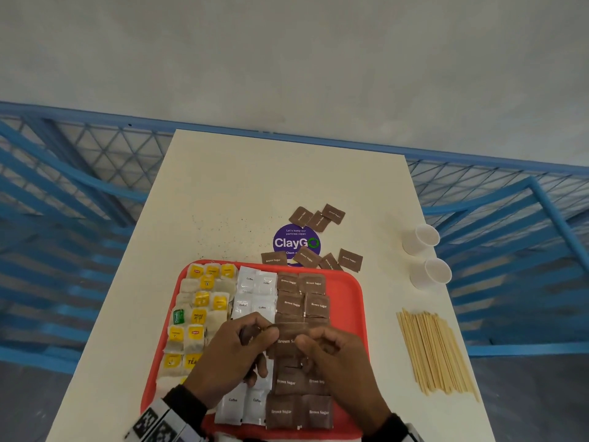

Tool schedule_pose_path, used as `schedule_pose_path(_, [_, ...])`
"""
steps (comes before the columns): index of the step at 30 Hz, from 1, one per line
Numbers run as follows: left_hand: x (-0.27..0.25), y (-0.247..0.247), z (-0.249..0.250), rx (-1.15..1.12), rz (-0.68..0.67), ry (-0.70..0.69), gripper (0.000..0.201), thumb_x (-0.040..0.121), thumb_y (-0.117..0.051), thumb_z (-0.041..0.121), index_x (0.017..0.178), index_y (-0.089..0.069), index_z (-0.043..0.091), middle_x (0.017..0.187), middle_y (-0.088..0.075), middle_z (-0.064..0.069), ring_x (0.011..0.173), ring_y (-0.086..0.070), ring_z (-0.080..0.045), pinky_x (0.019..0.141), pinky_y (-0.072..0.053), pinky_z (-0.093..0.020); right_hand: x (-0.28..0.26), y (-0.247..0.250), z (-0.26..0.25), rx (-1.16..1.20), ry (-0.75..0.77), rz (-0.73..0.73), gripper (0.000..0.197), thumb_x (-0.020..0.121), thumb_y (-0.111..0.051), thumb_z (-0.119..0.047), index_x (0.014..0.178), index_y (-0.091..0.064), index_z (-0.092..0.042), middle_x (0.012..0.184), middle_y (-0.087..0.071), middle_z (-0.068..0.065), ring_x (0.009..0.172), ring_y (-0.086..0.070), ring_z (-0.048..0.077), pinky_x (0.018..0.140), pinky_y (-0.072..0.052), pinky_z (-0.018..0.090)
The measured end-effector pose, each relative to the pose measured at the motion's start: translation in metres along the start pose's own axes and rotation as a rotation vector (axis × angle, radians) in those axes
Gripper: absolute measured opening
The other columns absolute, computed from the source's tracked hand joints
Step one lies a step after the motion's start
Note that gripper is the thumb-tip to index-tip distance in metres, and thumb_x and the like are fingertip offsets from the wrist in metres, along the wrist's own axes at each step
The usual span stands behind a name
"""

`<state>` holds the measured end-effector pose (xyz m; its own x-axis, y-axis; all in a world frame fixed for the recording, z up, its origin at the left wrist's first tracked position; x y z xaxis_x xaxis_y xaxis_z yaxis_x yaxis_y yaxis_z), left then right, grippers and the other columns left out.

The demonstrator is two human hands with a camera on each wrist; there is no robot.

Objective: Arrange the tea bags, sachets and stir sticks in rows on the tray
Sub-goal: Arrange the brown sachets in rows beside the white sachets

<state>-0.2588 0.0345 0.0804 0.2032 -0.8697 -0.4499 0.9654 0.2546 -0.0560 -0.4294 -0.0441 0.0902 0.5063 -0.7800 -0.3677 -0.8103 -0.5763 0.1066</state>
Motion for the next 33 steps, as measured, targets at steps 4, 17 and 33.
schedule_pose_path(4, [0.007,0.008,-0.004,0.040,0.057,0.035,0.012,0.086,-0.075,0.009,0.095,-0.066,0.008,0.061,-0.066,-0.009,0.052,-0.060,-0.023,0.045,-0.047,-0.028,0.021,-0.001,-0.002,-0.036,-0.034,-0.010,0.009,0.085,-0.075,-0.019,0.076,-0.076,-0.022,0.069,-0.072,-0.002,0.060,-0.060,0.018,0.060,-0.050,0.032])
schedule_pose_path(17, [-0.004,0.050,-0.029,-0.220,0.298,0.248,0.016,0.093,-0.065,0.012,0.101,-0.063,-0.002,0.082,-0.072,-0.021,0.057,-0.060,-0.028,0.050,-0.047,-0.030,0.166,0.014,0.048,-0.232,-0.276,0.163,0.013,0.084,-0.075,-0.014,0.075,-0.076,-0.005,0.063,-0.068,0.001,0.054,-0.055,0.010,0.062,-0.051,0.028])
schedule_pose_path(33, [-0.010,0.033,0.009,-0.630,-0.027,0.197,0.032,0.094,-0.054,0.001,0.125,-0.063,0.004,0.125,-0.067,-0.017,0.117,-0.063,-0.037,0.086,-0.059,-0.048,0.048,-0.006,-0.043,-0.248,0.035,0.041,0.024,0.083,-0.073,-0.041,0.077,-0.069,-0.019,0.077,-0.071,-0.002,0.072,-0.066,0.011,0.068,-0.053,0.027])
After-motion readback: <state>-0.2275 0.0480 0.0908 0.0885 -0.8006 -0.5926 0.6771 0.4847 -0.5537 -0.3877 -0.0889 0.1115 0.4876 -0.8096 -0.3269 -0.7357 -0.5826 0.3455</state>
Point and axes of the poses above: each hand's wrist, its own x-axis towards the middle knuckle, its own y-axis out of the back of the hand, z = x × y, the point moved 3 cm from there along x, towards the middle knuckle
